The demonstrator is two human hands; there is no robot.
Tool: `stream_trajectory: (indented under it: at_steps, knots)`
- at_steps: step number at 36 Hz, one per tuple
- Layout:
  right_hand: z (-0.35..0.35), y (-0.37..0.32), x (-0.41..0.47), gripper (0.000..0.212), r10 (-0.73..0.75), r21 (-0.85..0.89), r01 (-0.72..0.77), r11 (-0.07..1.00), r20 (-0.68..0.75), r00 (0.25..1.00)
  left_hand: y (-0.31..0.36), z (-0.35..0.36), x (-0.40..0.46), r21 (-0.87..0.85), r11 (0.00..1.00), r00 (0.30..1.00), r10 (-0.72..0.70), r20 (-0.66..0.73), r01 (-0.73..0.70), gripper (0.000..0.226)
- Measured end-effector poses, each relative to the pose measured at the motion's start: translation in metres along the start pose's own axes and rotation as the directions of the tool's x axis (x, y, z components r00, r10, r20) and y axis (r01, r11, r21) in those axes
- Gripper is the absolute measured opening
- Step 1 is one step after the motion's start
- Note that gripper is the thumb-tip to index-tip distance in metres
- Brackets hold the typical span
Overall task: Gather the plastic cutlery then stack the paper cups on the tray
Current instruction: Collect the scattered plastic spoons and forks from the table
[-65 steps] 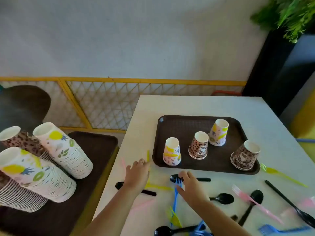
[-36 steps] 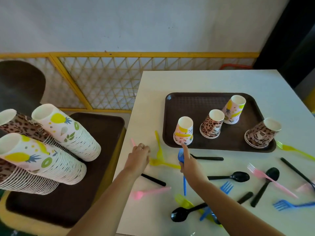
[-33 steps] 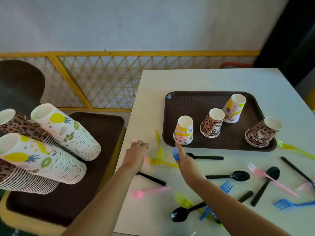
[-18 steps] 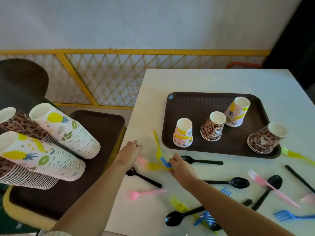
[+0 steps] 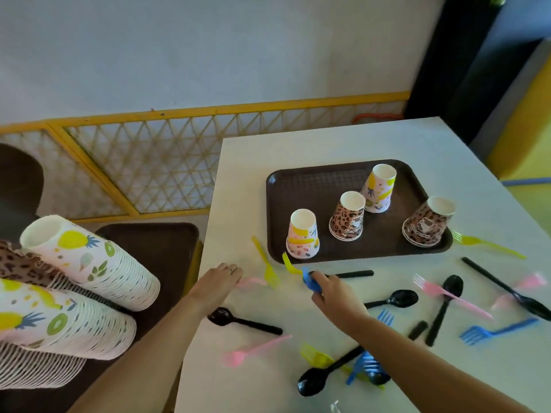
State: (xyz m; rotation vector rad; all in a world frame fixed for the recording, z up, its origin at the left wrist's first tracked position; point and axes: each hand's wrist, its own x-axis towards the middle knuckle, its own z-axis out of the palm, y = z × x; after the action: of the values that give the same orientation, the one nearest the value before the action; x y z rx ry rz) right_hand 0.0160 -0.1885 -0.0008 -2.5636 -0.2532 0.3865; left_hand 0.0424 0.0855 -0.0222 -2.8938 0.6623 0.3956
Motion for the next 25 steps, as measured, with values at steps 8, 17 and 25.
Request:
stream_trajectory:
  at_steps: [8,17,25]
  knots:
    - [0.011,-0.017,-0.014,0.024,0.138,0.109,-0.131,0.985,-0.051,0.989,-0.015,0.016,-0.004,0.018,0.999,0.999,0.041,-0.023,-0.041,0.049]
    - [0.021,-0.034,-0.032,0.014,0.160,0.203,-0.121,0.972,-0.186,0.969,0.001,-0.007,0.026,-0.237,0.966,0.972,0.047,-0.229,-0.103,0.019]
    - [0.023,-0.033,-0.039,0.024,0.214,0.235,-0.160,0.959,-0.229,0.950,0.018,-0.011,0.038,-0.107,0.980,0.981,0.159,-0.111,-0.170,0.041]
